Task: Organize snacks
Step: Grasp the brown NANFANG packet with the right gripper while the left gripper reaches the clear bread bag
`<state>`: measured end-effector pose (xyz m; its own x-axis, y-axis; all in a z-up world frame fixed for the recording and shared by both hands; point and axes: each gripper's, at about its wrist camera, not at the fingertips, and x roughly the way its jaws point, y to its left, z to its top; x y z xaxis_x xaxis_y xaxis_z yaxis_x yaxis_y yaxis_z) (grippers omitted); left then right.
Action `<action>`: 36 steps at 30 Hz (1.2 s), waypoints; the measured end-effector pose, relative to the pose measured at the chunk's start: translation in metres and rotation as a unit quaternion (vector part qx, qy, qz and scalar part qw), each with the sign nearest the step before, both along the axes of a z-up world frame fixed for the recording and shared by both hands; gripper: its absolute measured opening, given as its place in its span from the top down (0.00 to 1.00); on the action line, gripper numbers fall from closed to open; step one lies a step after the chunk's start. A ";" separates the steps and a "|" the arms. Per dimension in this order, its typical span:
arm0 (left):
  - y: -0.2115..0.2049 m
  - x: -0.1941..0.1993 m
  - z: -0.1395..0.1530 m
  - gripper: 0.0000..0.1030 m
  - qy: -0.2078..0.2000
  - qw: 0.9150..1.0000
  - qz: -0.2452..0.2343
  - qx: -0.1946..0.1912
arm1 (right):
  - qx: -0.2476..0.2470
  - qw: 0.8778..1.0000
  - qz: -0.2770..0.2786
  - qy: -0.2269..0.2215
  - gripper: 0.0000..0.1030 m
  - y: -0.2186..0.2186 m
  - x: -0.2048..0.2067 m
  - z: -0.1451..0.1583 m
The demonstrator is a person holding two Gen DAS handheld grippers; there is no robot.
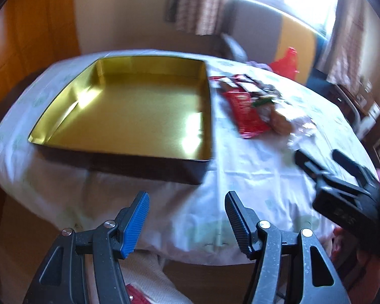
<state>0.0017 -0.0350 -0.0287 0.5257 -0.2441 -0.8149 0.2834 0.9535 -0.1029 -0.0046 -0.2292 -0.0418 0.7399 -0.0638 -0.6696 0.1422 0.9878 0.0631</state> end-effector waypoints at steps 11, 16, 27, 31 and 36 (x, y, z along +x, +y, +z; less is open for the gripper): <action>-0.056 0.005 -0.010 0.38 0.044 0.996 -0.069 -0.037 | -0.033 0.998 -0.055 -0.005 0.00 -0.075 -0.006 -0.012; -0.076 0.009 -0.004 0.38 0.032 0.995 -0.082 -0.042 | -0.013 0.997 -0.067 -0.034 0.01 -0.128 0.027 0.005; -0.106 0.035 0.000 0.38 0.035 0.995 -0.083 -0.045 | 0.018 0.983 0.159 0.086 0.07 -0.173 0.151 -0.024; -0.116 0.047 0.003 0.38 0.037 0.995 -0.076 -0.047 | 0.047 0.979 0.147 0.136 0.21 -0.190 0.165 -0.050; -0.137 0.068 0.005 0.38 0.049 0.994 -0.072 -0.060 | 0.096 0.974 0.169 0.113 0.22 -0.193 0.134 -0.049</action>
